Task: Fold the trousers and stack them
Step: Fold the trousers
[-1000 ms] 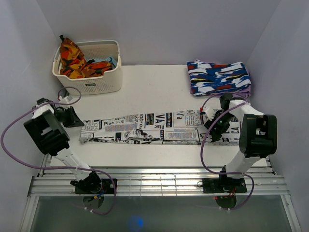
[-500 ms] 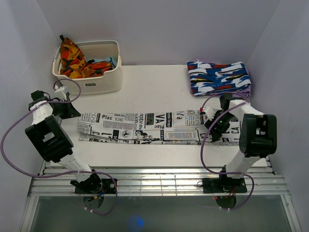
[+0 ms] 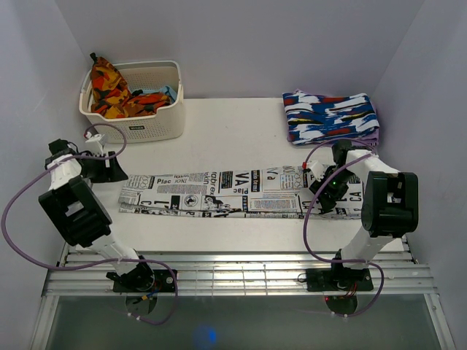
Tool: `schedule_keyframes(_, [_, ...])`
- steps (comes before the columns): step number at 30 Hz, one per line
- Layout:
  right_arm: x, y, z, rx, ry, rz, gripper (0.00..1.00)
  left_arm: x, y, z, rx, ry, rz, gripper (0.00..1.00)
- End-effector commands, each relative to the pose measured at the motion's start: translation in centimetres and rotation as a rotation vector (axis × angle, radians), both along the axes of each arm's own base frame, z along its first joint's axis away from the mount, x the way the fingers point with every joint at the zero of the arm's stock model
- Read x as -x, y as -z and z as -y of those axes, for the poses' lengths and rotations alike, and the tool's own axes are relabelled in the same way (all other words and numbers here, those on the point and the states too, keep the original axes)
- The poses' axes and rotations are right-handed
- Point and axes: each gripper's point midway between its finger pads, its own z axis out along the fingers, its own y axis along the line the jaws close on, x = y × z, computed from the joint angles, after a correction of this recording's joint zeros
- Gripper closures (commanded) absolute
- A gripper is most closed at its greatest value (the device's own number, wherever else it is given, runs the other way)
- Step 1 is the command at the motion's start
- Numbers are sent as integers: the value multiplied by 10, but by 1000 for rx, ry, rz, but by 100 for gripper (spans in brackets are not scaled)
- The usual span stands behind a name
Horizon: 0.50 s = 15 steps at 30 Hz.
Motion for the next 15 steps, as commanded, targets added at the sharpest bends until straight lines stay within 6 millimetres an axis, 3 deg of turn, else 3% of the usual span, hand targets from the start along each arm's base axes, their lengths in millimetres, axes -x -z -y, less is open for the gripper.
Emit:
schedule_keyframes(1, [-5,-9,-1,-2,-9,5,36,10,-13,2,-35,18,22,21])
schedule_keyframes(9, [0,-26,-10,-43,-12,34,39,51,16,-1,-91,-103,-137,30])
schedule_keyframes(15, [12,-26,-20,-52,-69,28,43,63,35,-9,-122,-215,-206,31])
